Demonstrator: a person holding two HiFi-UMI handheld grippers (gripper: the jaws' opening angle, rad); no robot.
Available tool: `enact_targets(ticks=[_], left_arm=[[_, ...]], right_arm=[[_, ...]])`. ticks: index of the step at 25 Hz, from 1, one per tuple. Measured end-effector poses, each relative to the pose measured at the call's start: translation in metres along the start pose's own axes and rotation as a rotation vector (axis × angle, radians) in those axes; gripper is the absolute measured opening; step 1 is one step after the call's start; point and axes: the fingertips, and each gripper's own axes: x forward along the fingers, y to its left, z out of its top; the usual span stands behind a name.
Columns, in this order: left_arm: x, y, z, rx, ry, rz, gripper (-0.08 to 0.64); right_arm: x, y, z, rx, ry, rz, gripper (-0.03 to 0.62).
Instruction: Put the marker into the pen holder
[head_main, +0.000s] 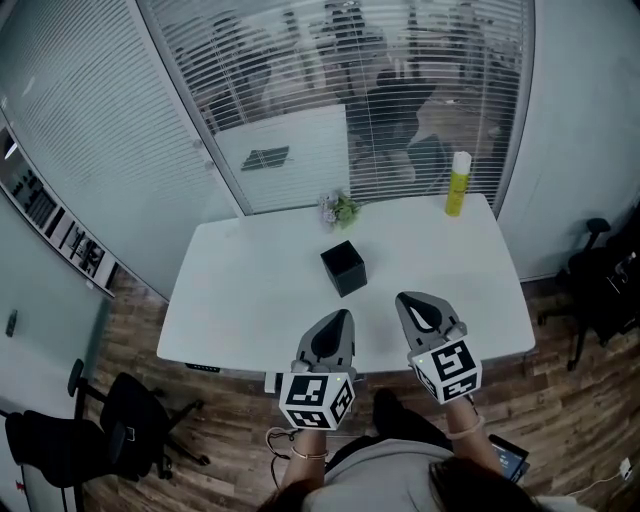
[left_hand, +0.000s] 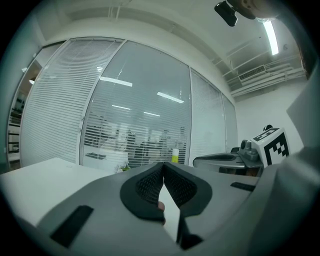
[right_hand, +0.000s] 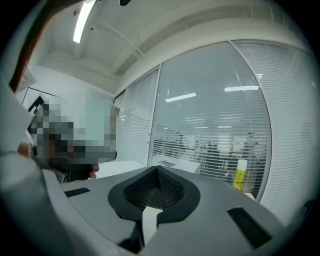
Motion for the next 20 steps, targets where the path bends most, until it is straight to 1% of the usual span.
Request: enact_targets(ticks=[9,13,20], left_arm=[[0.004,-0.004,0.002,0.003,0.005,-0.009,0.02],[0.007,-0.008,0.002,0.005,0.005,-0.023,0.02],[0.012,-0.011,0.002,0.011,0.006,-0.044,0.02]], right_arm=[[-0.001,0.002,0.002,0.013,-0.011,0.007,0.028],[0.0,0.001,0.0,0.034,-0.011,0.018,0.028],[-0.001,-0.002,-0.001,0.021,0.004,0.005,0.028]])
